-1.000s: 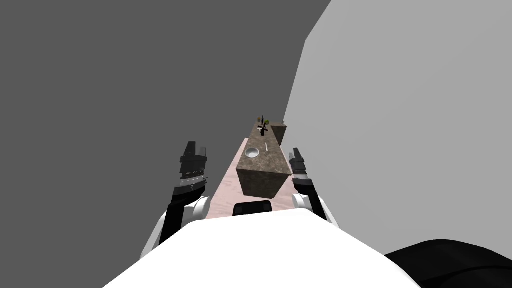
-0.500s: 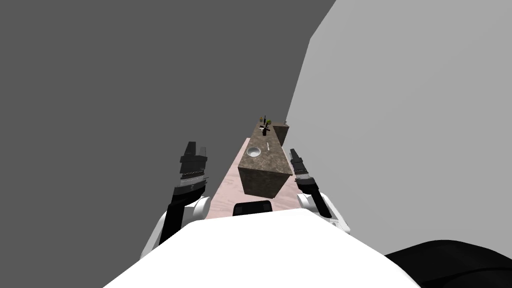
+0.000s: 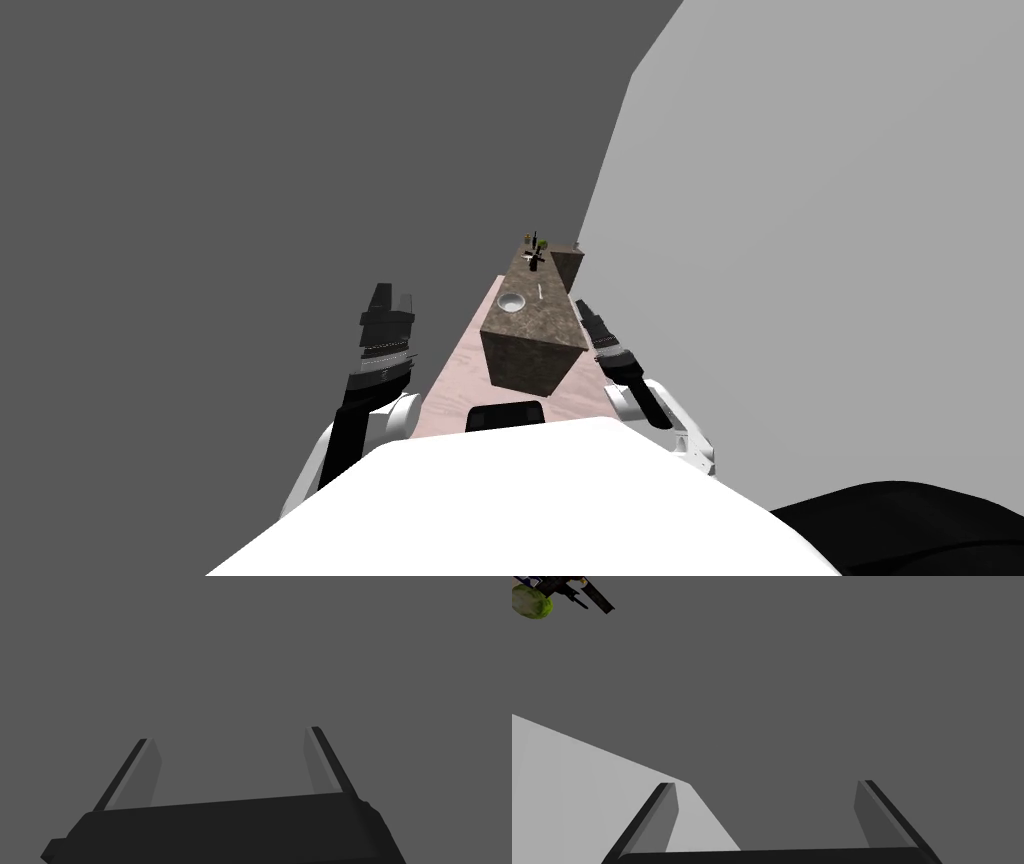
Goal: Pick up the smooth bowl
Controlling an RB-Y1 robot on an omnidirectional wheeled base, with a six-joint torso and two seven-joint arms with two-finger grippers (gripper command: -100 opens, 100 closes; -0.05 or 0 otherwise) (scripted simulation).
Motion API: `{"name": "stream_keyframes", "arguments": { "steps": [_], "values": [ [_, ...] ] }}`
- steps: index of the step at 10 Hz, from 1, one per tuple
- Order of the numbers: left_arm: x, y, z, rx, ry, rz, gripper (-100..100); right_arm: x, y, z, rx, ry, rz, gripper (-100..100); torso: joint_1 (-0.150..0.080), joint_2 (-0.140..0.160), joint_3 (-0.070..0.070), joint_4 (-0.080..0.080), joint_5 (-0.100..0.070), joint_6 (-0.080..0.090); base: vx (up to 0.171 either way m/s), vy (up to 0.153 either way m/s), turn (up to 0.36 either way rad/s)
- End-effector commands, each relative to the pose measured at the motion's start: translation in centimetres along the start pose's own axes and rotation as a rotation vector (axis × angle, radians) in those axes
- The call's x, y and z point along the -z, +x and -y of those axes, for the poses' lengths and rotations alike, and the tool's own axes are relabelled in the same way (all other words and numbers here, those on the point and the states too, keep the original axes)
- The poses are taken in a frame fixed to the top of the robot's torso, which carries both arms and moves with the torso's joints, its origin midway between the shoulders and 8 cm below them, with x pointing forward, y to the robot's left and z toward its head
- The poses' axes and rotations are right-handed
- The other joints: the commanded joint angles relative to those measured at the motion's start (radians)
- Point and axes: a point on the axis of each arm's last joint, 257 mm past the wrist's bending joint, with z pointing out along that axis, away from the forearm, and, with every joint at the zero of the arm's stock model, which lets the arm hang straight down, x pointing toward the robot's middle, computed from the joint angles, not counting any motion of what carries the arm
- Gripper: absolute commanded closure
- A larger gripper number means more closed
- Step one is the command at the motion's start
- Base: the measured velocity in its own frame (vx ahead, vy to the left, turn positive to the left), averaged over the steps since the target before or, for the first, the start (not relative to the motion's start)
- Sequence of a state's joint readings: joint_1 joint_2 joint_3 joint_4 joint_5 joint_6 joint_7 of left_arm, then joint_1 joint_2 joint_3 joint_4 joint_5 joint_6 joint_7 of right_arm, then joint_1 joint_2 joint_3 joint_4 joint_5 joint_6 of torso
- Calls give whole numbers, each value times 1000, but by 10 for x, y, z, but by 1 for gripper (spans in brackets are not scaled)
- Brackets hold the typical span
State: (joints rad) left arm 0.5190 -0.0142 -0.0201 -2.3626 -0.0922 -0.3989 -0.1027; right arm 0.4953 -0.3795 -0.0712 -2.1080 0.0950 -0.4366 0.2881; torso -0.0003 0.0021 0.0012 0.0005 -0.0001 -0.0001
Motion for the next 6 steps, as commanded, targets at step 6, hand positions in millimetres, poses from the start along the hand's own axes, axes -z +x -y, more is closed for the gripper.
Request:
{"name": "stream_keyframes", "arguments": {
  "steps": [6],
  "values": [
    [0, 0, 0, 0, 0, 0, 0, -2, 5, 19, 300, -56, -151, -100, 1, -1, -1, 0, 0, 0, -23, 13, 76]
  ]
}}
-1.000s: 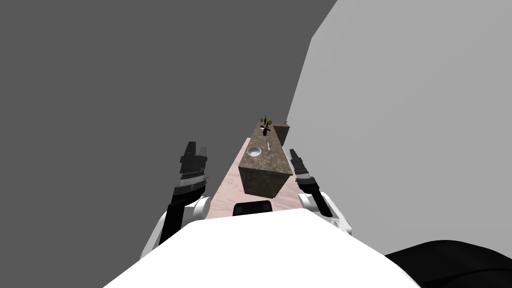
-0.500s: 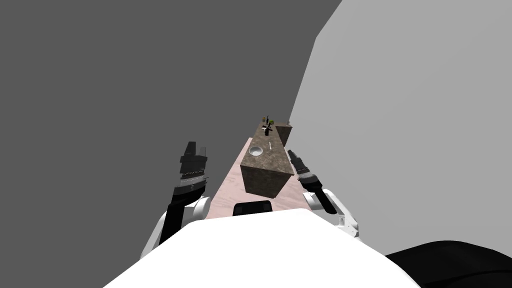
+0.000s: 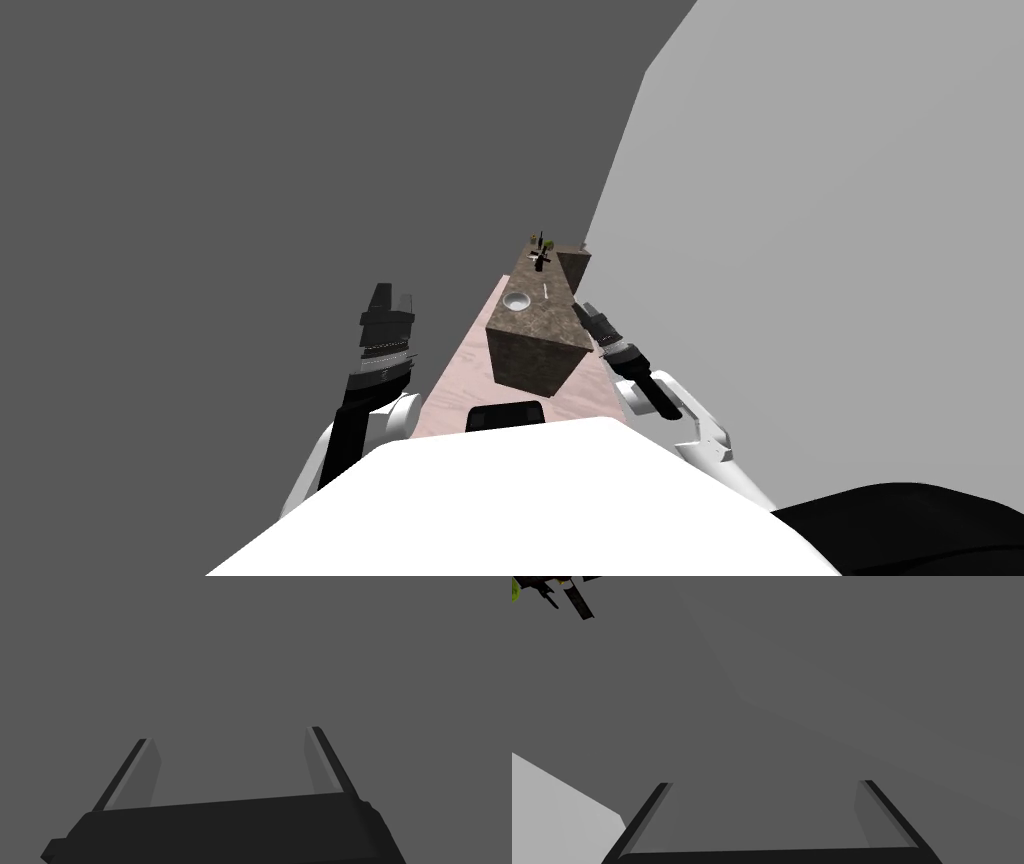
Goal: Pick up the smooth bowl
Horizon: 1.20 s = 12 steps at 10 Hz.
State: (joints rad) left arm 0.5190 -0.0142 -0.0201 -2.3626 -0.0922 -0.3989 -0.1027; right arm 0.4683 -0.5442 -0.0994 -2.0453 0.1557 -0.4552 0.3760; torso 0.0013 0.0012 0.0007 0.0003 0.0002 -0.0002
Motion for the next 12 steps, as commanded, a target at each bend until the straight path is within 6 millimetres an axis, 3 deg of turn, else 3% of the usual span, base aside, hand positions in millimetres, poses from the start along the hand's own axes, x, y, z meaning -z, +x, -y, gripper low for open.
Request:
{"name": "stream_keyframes", "arguments": {
  "steps": [1, 8, 12],
  "values": [
    [0, 0, 0, 0, 0, 0, 0, 0, 2, 2, 50, -14, -29, -100, 0, 0, 0, 0, 0, 0, -18, 25, 49],
    [0, 0, 0, 0, 0, 0, 0, 4, 24, 30, 318, -69, -206, -100, 2, -1, -1, 0, 0, 0, -6, 43, 87],
    [0, 0, 0, 0, 0, 0, 0, 18, 48, 63, 508, -100, -367, -100, 4, -2, -1, -1, 1, 1, 14, 78, 124]
  ]
}}
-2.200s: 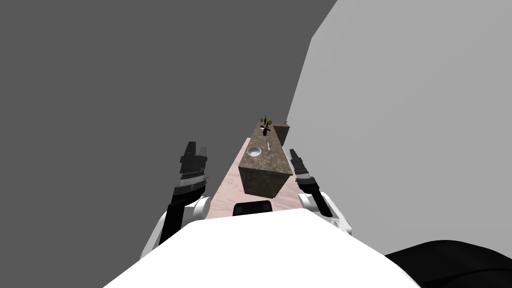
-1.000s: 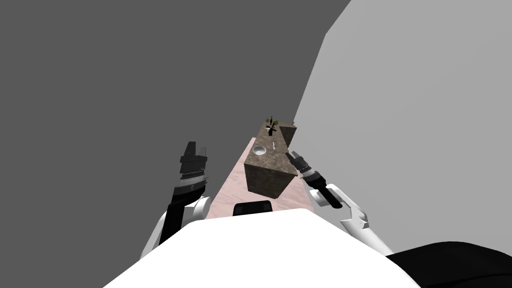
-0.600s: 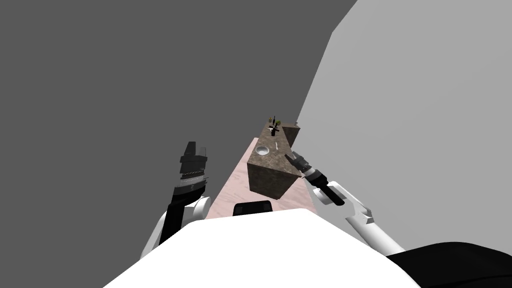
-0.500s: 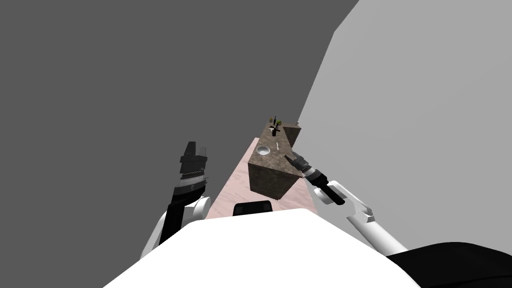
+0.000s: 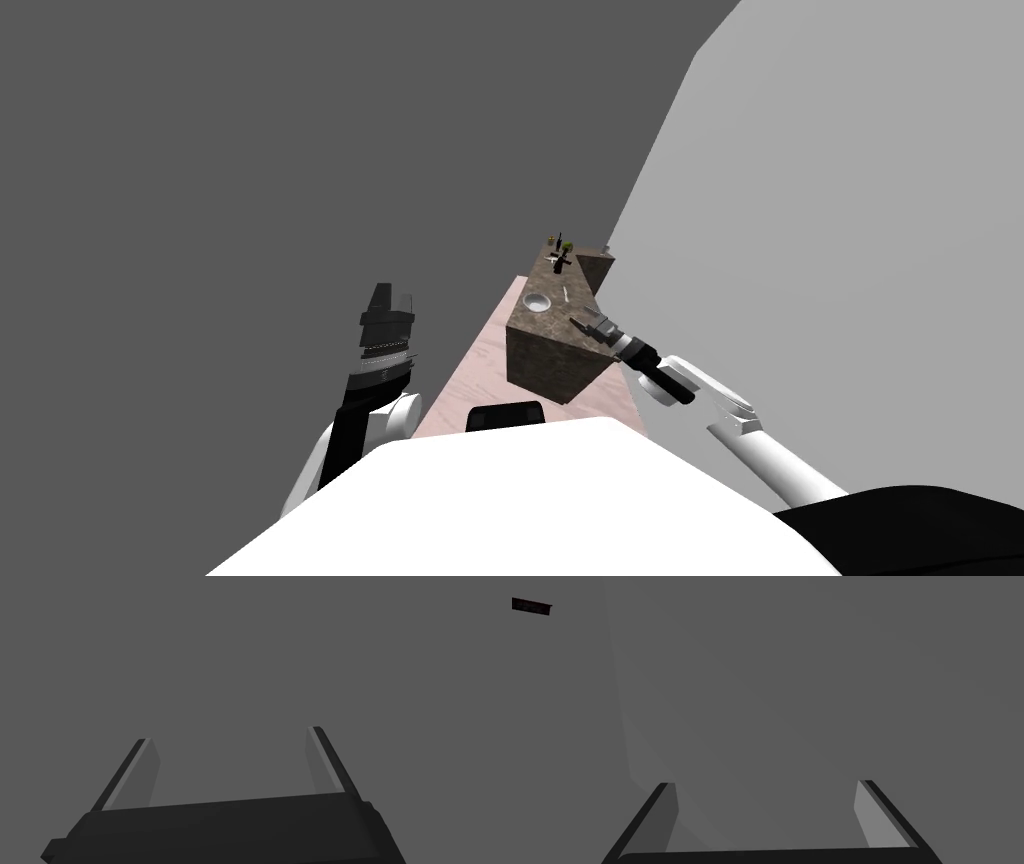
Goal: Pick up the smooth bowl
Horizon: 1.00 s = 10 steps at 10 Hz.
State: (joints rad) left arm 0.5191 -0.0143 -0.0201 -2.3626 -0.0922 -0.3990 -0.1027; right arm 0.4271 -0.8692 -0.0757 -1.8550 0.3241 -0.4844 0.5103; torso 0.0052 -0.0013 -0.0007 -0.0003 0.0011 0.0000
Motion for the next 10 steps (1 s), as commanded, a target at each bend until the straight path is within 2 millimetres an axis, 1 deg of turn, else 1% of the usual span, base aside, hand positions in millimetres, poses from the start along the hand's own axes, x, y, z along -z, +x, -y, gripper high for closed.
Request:
{"name": "stream_keyframes", "arguments": {
  "steps": [1, 2, 3, 4, 5, 6, 7, 8, 9, 10],
  "values": [
    [0, 0, 0, 0, 0, 0, 0, 0, 5, 3, 43, -14, -34, -100, 0, 0, 0, 0, 0, 0, 18, 64, 59],
    [0, 0, 0, 0, 0, 0, 0, 5, 21, 10, 99, -23, -92, -100, -1, 0, 0, 0, 0, 0, 26, 84, 144],
    [0, 0, 0, 0, 0, 0, 0, 5, 20, 11, 109, -29, -97, -100, 0, -1, 0, 0, 0, 0, 21, 70, 56],
    [0, 0, 0, 0, 0, 0, 0, 11, 37, 19, 164, -39, -158, -100, -1, 0, 0, 0, 0, 1, 15, 91, 114],
    [0, 0, 0, 0, 0, 0, 0, 11, 37, 21, 174, -44, -164, -100, 1, 0, 0, 0, 0, 0, 20, 81, 79],
    [0, 0, 0, 0, 0, 0, 0, 19, 54, 30, 227, -54, -226, -100, 0, 0, 0, 0, 0, 1, 34, 99, 137],
    [0, 0, 0, 0, 0, 0, 0, 19, 53, 31, 238, -60, -233, -100, 1, -1, 0, 0, 0, 0, 37, 75, 76],
    [0, 0, 0, 0, 0, 0, 0, 29, 71, 42, 294, -73, -300, -100, 0, -1, -1, 0, 0, 1, 37, 105, 136],
    [0, 0, 0, 0, 0, 0, 0, 36, 85, 47, 341, -92, -353, -100, 1, -1, -1, 0, 0, 0, 69, 154, 227],
    [0, 0, 0, 0, 0, 0, 0, 41, 87, 55, 362, -92, -377, -100, 4, -3, -2, -1, 1, 0, 60, 111, 84]
  ]
}}
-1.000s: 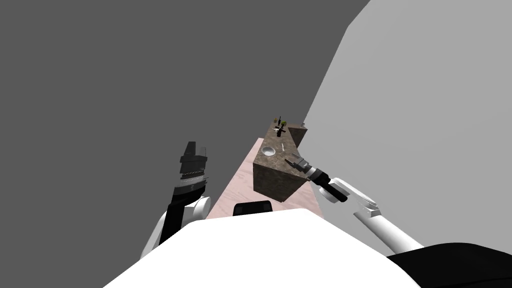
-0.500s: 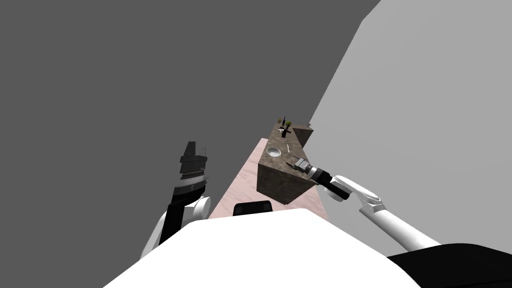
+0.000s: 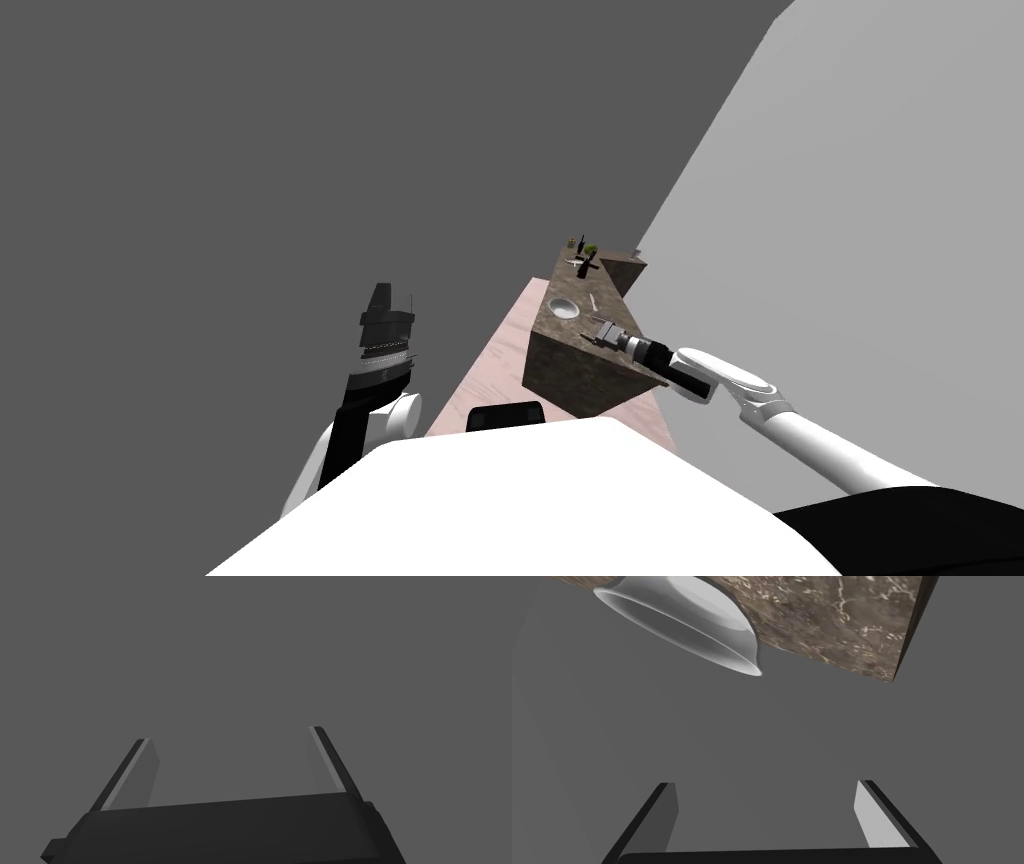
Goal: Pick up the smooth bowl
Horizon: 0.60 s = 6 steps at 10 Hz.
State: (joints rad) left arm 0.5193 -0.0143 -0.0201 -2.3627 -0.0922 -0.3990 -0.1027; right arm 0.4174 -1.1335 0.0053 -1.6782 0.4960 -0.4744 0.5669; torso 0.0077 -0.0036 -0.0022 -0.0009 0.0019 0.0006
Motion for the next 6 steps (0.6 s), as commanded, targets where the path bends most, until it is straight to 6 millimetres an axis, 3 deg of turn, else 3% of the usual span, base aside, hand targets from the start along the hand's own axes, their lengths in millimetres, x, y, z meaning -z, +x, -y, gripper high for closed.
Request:
{"name": "stream_keyframes", "arguments": {
  "steps": [1, 2, 4, 5, 6],
  "values": [
    [0, 0, 0, 0, 0, 0, 0, 4, 25, 4, 76, -28, -80, -100, 0, 0, 0, 0, 0, 0, 39, 103, 126],
    [0, 0, 0, 0, 0, 0, 0, 7, 31, 9, 78, -22, -95, -100, -1, 1, 0, 0, 0, -1, 32, 74, 68],
    [0, 0, 0, 0, 0, 0, 0, 25, 74, 17, 177, -61, -228, -100, -2, 1, 0, 0, -1, 0, 72, 110, 172],
    [0, 0, 0, 0, 0, 0, 0, 29, 76, 23, 191, -62, -242, -100, 1, -1, 0, 0, 0, 0, 68, 113, 74],
    [0, 0, 0, 0, 0, 0, 0, 42, 98, 29, 239, -81, -311, -100, 0, 0, 0, 0, 0, 0, 81, 114, 148]
  ]
}}
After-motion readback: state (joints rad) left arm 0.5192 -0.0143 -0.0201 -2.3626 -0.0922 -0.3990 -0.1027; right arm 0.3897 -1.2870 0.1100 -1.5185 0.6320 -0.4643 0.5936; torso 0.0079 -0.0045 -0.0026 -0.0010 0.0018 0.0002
